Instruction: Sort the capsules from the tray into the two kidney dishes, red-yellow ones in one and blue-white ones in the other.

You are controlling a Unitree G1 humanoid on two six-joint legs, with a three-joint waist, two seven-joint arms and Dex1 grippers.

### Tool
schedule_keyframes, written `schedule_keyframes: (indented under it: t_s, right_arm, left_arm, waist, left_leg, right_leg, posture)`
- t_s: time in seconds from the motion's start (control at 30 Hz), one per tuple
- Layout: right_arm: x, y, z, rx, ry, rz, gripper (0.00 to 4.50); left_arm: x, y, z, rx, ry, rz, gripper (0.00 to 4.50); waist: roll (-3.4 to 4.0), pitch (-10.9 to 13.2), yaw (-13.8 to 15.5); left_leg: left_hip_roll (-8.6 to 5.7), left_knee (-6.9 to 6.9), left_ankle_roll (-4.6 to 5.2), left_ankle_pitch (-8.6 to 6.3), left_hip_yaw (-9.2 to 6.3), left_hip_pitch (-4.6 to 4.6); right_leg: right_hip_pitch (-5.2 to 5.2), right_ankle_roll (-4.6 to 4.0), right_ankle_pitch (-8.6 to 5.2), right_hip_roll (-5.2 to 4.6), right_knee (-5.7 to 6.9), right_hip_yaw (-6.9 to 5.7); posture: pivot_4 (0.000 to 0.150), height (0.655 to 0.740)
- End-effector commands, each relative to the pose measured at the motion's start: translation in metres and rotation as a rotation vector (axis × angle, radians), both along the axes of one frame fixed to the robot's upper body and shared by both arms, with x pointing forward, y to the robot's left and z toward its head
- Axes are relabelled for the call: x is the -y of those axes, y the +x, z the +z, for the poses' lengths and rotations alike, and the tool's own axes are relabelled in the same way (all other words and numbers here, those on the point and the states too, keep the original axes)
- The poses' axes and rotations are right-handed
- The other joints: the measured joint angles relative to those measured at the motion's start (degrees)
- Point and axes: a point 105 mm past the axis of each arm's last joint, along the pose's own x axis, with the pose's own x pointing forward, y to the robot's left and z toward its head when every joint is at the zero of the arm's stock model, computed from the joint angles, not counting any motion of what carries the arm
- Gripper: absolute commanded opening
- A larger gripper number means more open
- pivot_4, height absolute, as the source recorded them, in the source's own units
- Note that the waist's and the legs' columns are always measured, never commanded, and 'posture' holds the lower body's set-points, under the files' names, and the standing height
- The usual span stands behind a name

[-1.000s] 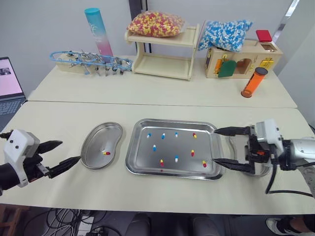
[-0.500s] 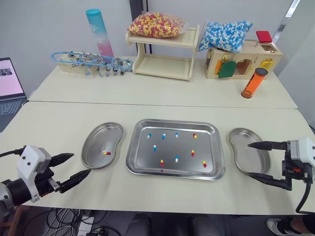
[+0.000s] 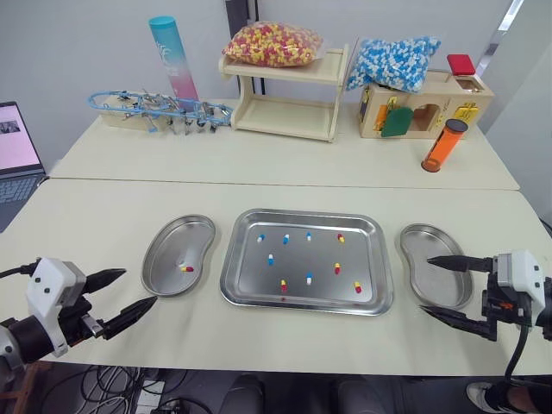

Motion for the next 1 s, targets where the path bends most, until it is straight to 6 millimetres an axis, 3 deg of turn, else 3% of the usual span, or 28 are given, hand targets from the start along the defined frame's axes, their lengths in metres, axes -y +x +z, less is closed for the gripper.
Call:
schedule_keyframes:
  t_s: [0.03,0.3,0.63,1.0]
  right_arm:
    - [-0.008,-0.001,0.008,0.039,0.013,0.023,4.5]
    - [-0.014,0.004,0.024,0.091,0.075,-0.025,4.5]
    - [-0.012,-0.003,0.022,0.102,0.095,-0.092,4.5]
    - [-0.014,0.001,0.027,0.127,0.117,-0.118,4.5]
  left_arm:
    - [-0.007,0.003,0.012,0.049,0.058,-0.007,4.48]
    - [-0.009,0.011,0.013,0.07,0.078,-0.03,4.48]
    - [0.004,0.027,0.019,0.16,0.057,-0.102,4.48]
    - [0.006,0.029,0.019,0.186,0.042,-0.116,4.48]
  waist:
    - [0.0,0.0,0.01]
    - [0.0,0.0,0.0]
    - [-0.01,0.0,0.07]
    - [0.0,-0.01,-0.01]
  left_leg:
    - [0.0,0.0,0.0,0.0,0.0,0.0]
    - [0.0,-0.01,0.0,0.0,-0.01,-0.01]
    - [0.0,-0.01,0.0,0.0,-0.04,-0.01]
    - [0.0,-0.01,0.0,0.0,-0.02,0.0]
  right_leg:
    - [0.0,0.0,0.0,0.0,0.0,0.0]
    - [0.0,0.0,0.0,0.0,0.0,-0.01]
    - [-0.01,0.0,0.0,0.0,0.0,-0.03]
    - [-0.01,0.0,0.0,0.0,0.01,-0.02]
  posture:
    - [0.15,0.74]
    - [0.15,0.74]
    - [0.15,0.74]
    - [0.15,0.74]
